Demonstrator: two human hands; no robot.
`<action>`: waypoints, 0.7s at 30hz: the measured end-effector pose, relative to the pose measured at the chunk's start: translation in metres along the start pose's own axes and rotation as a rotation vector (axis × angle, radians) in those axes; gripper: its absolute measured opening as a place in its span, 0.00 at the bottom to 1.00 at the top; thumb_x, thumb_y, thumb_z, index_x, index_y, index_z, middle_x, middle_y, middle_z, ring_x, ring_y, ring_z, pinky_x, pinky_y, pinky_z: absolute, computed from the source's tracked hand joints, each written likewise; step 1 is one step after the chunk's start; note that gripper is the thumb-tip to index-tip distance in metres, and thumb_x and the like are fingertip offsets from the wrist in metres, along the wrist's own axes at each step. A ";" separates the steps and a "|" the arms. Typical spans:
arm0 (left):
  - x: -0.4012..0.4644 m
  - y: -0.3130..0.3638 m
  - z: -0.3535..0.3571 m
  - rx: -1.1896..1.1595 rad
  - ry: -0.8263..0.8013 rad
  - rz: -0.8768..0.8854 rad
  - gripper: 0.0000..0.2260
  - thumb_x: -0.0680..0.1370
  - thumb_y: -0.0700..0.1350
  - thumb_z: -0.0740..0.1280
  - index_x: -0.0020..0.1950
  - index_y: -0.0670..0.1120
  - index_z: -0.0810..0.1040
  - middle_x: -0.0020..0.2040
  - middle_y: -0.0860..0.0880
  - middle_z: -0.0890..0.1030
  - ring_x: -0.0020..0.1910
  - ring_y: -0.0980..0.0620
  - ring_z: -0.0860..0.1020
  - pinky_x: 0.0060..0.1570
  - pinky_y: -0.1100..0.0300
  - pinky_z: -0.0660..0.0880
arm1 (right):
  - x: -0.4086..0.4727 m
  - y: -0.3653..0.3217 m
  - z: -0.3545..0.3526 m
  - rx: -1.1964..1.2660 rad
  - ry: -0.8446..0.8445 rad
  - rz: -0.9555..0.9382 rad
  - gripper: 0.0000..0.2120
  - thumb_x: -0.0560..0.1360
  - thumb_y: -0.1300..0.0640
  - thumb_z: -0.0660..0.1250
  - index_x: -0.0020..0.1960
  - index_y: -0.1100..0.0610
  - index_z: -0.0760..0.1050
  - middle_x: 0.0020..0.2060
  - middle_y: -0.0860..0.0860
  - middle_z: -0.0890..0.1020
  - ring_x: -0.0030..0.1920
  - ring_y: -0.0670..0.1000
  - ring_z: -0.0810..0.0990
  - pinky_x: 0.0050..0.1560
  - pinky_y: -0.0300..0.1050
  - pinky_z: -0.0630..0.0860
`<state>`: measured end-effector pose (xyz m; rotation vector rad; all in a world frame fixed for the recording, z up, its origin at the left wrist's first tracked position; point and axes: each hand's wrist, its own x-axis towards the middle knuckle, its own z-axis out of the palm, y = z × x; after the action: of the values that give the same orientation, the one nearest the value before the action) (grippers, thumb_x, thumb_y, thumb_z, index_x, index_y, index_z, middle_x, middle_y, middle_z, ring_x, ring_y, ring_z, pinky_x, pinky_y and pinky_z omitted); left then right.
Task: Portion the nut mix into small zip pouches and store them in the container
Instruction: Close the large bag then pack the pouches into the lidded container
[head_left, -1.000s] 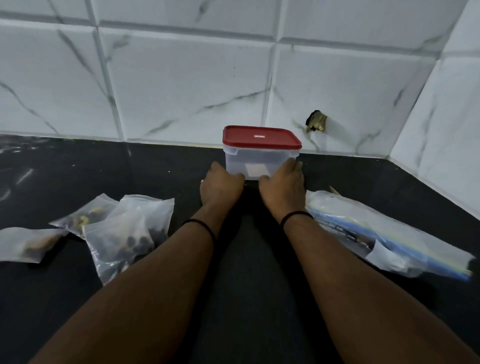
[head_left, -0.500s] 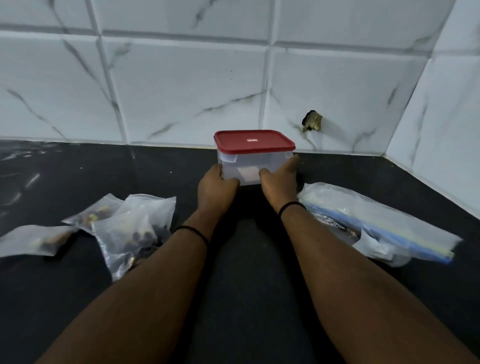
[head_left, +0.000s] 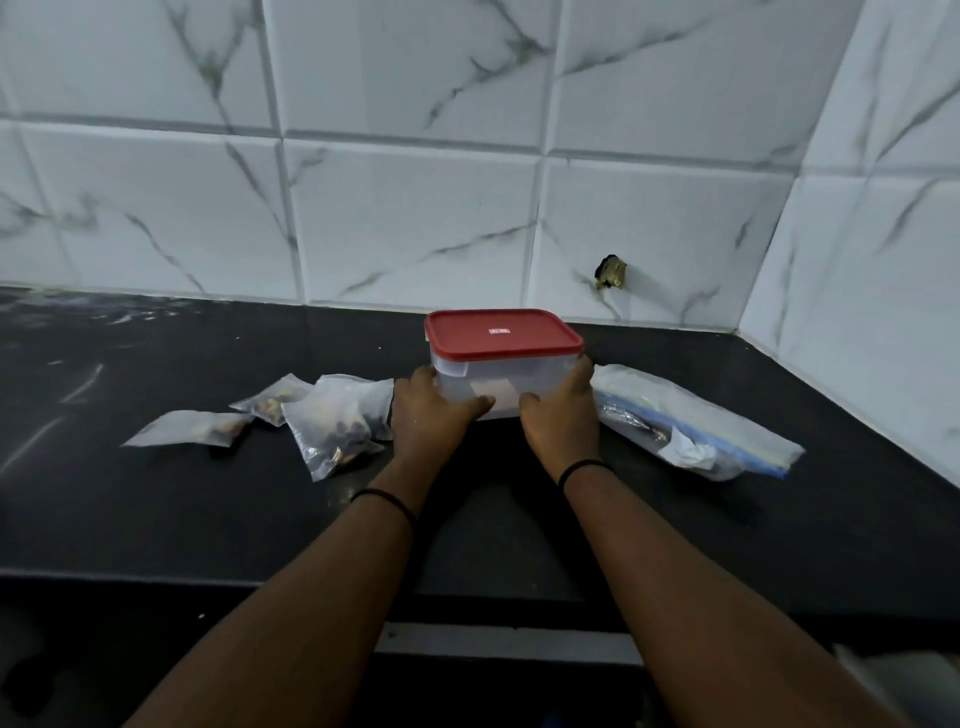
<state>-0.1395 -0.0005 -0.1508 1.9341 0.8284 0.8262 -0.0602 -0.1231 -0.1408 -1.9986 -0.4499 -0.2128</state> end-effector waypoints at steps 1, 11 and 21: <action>-0.004 0.001 -0.004 -0.021 0.017 -0.003 0.38 0.54 0.66 0.74 0.57 0.47 0.75 0.53 0.47 0.80 0.51 0.46 0.80 0.52 0.46 0.80 | -0.004 0.000 -0.003 0.004 -0.015 -0.001 0.37 0.74 0.60 0.67 0.77 0.59 0.51 0.67 0.60 0.73 0.65 0.61 0.75 0.61 0.49 0.73; -0.011 0.006 -0.015 -0.114 -0.008 0.027 0.41 0.54 0.64 0.79 0.62 0.50 0.72 0.56 0.50 0.81 0.55 0.49 0.79 0.55 0.49 0.78 | -0.025 -0.014 -0.014 -0.296 0.355 -0.540 0.18 0.71 0.54 0.74 0.54 0.60 0.70 0.51 0.58 0.73 0.51 0.57 0.73 0.49 0.54 0.75; 0.004 -0.002 -0.007 0.064 -0.143 0.119 0.36 0.61 0.68 0.65 0.64 0.50 0.73 0.52 0.54 0.82 0.50 0.53 0.79 0.48 0.58 0.73 | 0.013 -0.064 0.009 -0.602 -0.200 -0.737 0.29 0.75 0.32 0.63 0.68 0.51 0.74 0.60 0.53 0.81 0.60 0.56 0.78 0.63 0.52 0.70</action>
<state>-0.1431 0.0069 -0.1490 2.0885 0.6668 0.7289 -0.0746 -0.0868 -0.0875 -2.3544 -1.3784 -0.6691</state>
